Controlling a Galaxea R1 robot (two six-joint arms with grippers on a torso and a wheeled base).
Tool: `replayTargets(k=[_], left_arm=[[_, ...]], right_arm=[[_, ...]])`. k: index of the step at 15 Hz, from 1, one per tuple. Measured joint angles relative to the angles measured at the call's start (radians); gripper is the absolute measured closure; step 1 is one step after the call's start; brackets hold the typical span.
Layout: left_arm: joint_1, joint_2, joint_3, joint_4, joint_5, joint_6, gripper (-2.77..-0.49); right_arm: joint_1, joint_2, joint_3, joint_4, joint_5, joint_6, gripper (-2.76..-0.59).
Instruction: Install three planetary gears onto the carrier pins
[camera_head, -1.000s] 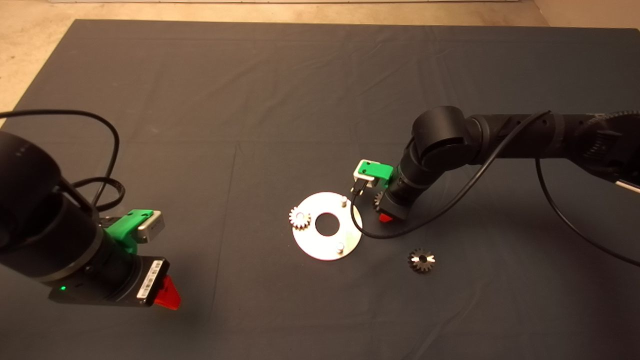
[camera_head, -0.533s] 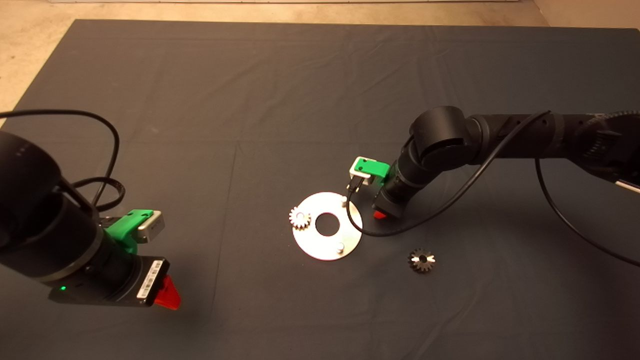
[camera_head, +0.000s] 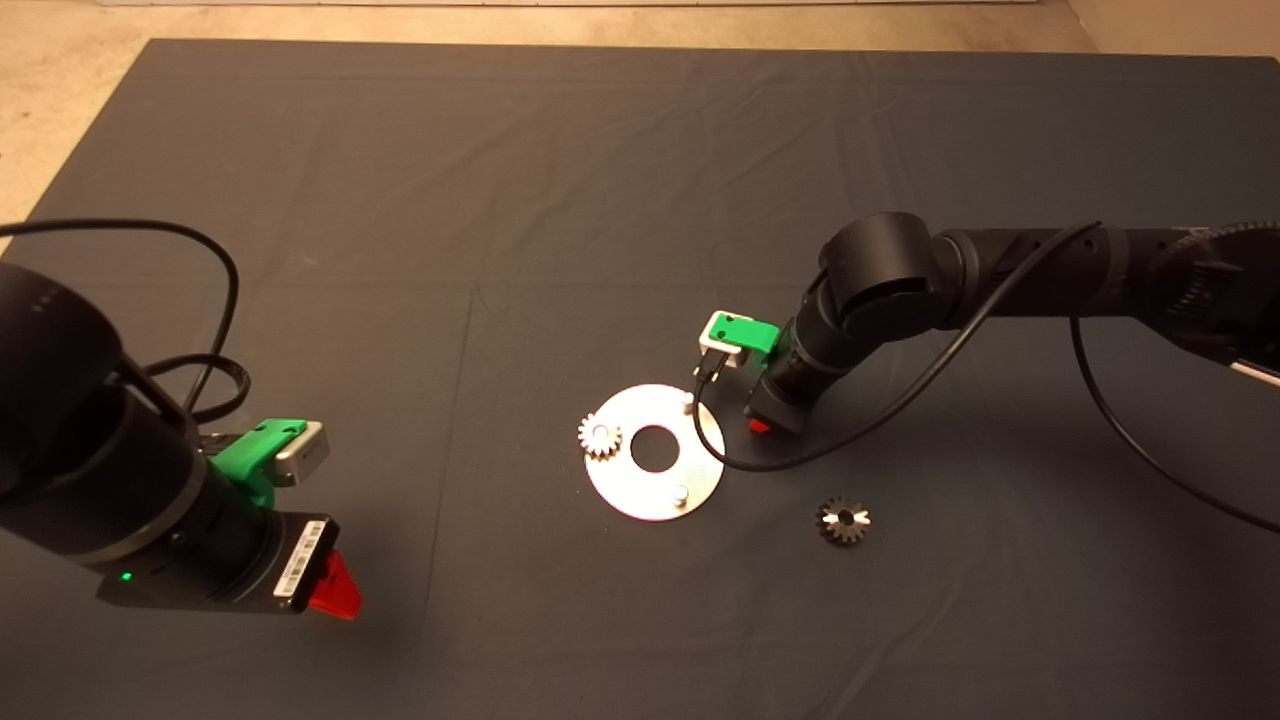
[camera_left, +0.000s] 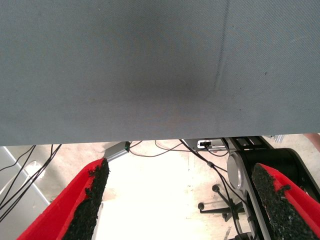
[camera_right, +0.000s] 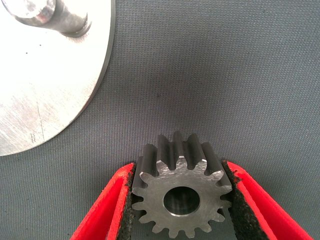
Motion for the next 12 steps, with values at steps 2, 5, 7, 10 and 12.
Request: replayTargets(k=[2, 5, 7, 10, 12], left_arm=[[0.0, 0.0, 0.0, 0.0, 0.0, 0.0, -2.04], [0.0, 0.0, 0.0, 0.0, 0.0, 0.0, -2.04], [0.0, 0.0, 0.0, 0.0, 0.0, 0.0, -2.04], [0.0, 0.0, 0.0, 0.0, 0.0, 0.0, -2.04], [0.0, 0.0, 0.0, 0.0, 0.0, 0.0, -2.04]], right_arm=[[0.0, 0.0, 0.0, 0.0, 0.0, 0.0, -1.15], [0.0, 0.0, 0.0, -0.001, 0.0, 0.004, -1.13], [0.0, 0.0, 0.0, -0.001, -0.001, 0.015, -1.12], [0.0, 0.0, 0.0, -0.002, -0.001, 0.038, -1.09], [0.0, 0.0, 0.003, -0.003, -0.005, 0.044, -1.08]])
